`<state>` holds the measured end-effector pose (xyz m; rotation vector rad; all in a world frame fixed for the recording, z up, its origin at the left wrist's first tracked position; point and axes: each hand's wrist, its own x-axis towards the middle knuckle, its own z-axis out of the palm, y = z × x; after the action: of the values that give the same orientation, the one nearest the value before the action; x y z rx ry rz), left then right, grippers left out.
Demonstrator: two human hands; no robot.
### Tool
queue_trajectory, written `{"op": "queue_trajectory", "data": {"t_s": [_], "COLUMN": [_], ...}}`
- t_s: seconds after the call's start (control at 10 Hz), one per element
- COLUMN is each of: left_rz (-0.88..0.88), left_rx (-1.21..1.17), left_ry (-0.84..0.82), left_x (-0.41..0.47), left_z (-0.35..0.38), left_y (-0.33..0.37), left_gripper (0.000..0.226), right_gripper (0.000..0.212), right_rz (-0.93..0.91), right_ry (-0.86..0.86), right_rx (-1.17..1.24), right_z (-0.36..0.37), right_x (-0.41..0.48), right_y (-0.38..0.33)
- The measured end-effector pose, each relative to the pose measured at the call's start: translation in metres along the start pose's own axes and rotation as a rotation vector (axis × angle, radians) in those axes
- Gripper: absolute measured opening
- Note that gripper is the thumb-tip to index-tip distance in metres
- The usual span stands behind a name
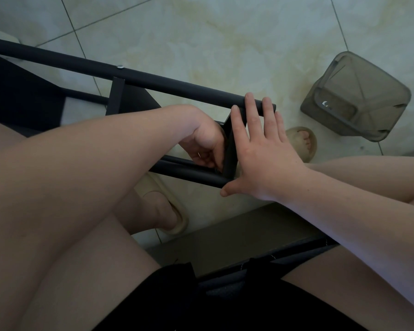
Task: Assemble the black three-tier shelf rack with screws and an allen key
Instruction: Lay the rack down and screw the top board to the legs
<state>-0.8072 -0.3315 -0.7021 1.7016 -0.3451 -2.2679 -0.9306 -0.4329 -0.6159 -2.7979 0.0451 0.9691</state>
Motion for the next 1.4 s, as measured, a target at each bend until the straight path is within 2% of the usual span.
{"op": "queue_trajectory", "data": {"t_s": [0.2, 0.3, 0.5, 0.8, 0.9, 1.1, 1.2, 1.3, 1.4], "left_rz": [-0.004, 0.002, 0.017, 0.025, -0.006, -0.017, -0.015, -0.015, -0.008], "left_rx": [0.016, 0.024, 0.018, -0.025, 0.027, 0.026, 0.025, 0.020, 0.011], "left_ry": [0.032, 0.035, 0.011, 0.029, 0.056, 0.021, 0.004, 0.006, 0.000], "left_x": [0.0004, 0.0012, 0.0007, -0.0020, -0.0011, 0.0010, 0.0016, 0.0013, 0.0009], "left_z": [-0.0001, -0.0002, 0.0016, -0.0023, -0.0027, 0.0003, 0.0012, 0.0020, 0.0015], "left_y": [-0.0029, -0.0048, -0.0026, -0.0025, -0.0037, -0.0049, -0.0025, -0.0003, -0.0008], "left_gripper": [0.023, 0.012, 0.007, 0.022, 0.025, 0.006, 0.006, 0.011, 0.026], "right_gripper": [0.154, 0.154, 0.155, 0.155, 0.155, 0.155, 0.154, 0.154, 0.154], "right_rz": [0.005, 0.005, 0.005, -0.003, -0.003, -0.004, -0.005, -0.005, -0.006], "right_ry": [-0.009, -0.010, -0.006, 0.009, 0.005, 0.005, 0.006, 0.010, 0.011], "right_rx": [-0.010, -0.013, -0.013, -0.008, -0.010, -0.002, 0.000, 0.002, 0.004], "right_z": [0.0000, 0.0000, 0.0006, 0.0008, 0.0009, 0.0008, 0.0006, 0.0007, 0.0010], "right_x": [0.0003, 0.0004, 0.0006, 0.0003, 0.0005, 0.0000, -0.0002, -0.0003, 0.0002], "right_y": [-0.0008, -0.0011, -0.0010, -0.0003, 0.0000, -0.0003, -0.0003, -0.0001, -0.0002]}}
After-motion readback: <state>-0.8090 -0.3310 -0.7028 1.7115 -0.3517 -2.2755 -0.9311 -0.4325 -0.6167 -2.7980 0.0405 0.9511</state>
